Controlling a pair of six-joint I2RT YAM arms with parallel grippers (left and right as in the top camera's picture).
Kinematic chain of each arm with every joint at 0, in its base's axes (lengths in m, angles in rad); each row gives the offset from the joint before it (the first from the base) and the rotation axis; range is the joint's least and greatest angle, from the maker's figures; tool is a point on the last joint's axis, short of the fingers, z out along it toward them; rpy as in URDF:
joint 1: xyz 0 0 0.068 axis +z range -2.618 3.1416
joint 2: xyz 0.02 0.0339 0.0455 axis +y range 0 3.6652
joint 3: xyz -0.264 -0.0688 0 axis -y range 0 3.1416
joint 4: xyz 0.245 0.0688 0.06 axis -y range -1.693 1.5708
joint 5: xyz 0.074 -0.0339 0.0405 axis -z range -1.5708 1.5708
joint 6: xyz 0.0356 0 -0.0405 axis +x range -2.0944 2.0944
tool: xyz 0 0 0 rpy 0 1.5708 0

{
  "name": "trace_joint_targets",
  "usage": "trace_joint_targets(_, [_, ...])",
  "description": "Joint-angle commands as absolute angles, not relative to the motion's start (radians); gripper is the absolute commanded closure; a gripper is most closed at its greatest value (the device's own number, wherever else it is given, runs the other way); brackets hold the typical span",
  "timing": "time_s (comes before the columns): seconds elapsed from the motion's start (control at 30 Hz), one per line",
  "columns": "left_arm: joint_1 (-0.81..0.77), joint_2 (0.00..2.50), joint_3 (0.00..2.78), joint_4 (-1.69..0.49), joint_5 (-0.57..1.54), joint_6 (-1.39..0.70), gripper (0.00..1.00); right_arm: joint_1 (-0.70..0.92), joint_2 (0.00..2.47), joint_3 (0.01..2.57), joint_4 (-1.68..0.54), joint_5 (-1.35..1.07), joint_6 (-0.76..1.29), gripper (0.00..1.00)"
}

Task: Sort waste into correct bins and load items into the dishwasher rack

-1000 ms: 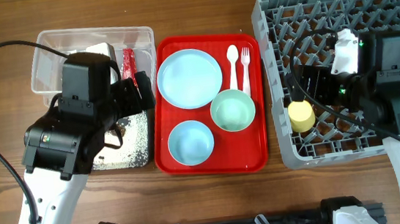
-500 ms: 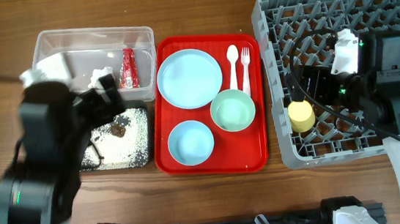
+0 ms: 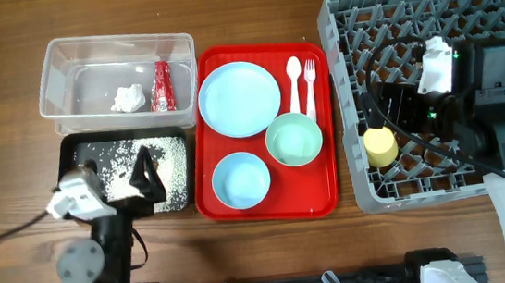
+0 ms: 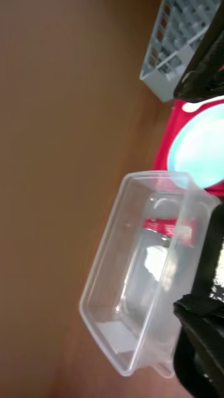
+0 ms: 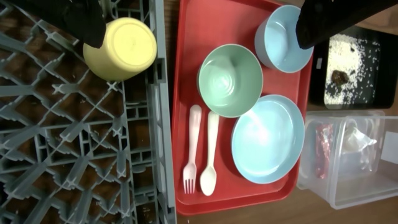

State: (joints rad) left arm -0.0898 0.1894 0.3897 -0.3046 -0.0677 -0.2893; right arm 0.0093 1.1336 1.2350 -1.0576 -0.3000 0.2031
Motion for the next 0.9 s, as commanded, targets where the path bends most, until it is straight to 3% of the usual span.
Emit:
trace_joint_targets(0.0, [-0.078, 0.046, 0.244, -0.277, -0.033, -0.27, 0.0, 0.006, 1.135, 1.246, -1.056, -0.316, 0.187, 0.0])
trace_joint_targets(0.33, [-0.078, 0.002, 0.01, -0.074, -0.007, -0.277, 0.0, 0.006, 1.135, 1.246, -1.056, -0.316, 0.186, 0.0])
trace_joint_targets(0.87, [-0.079, 0.005, 0.006, -0.071, -0.008, -0.276, 0.0, 0.006, 1.135, 1.246, -1.047, -0.316, 0.19, 0.0])
